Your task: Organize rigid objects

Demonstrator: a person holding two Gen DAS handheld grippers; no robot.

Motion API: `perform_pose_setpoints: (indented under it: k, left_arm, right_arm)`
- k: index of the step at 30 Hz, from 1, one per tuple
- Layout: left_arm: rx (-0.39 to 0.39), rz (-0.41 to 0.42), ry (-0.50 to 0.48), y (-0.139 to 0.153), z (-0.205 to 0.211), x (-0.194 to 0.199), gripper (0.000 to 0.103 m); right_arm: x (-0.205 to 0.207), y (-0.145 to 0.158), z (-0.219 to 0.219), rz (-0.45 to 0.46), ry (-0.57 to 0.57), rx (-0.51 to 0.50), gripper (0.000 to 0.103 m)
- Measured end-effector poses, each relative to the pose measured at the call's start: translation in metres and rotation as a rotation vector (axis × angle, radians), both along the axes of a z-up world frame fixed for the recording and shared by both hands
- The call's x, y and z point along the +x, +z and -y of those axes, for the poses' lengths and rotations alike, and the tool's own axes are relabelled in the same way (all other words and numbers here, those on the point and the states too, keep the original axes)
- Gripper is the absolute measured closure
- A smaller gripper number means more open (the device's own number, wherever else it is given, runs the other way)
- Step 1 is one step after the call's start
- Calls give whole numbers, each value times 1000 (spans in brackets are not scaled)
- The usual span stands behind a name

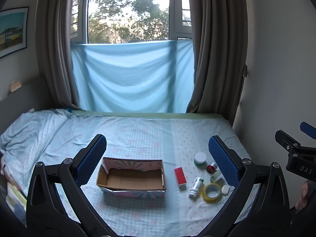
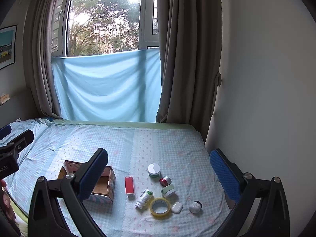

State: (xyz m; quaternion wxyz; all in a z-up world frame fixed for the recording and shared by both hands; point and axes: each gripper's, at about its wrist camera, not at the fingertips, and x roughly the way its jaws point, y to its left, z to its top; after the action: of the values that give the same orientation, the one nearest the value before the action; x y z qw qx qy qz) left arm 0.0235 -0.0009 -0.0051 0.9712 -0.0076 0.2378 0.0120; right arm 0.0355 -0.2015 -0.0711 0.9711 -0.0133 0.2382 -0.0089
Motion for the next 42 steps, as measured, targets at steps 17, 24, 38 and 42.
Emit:
perform_pose_setpoints:
  k: [17, 24, 38, 42]
  left_arm:
    - [1, 7, -12, 3, -1, -3, 1]
    - [0, 4, -14, 3, 0, -3, 1]
    - [2, 3, -12, 4, -2, -1, 1]
    - [3, -3, -15, 3, -1, 2, 1]
  right_arm:
    - [-1, -2, 1, -10, -5, 18, 0]
    - [-1, -2, 2, -10, -5, 19, 0]
    - [-4, -1, 3, -6, -9, 23, 0]
    - [-4, -2, 5, -5, -12, 28, 0]
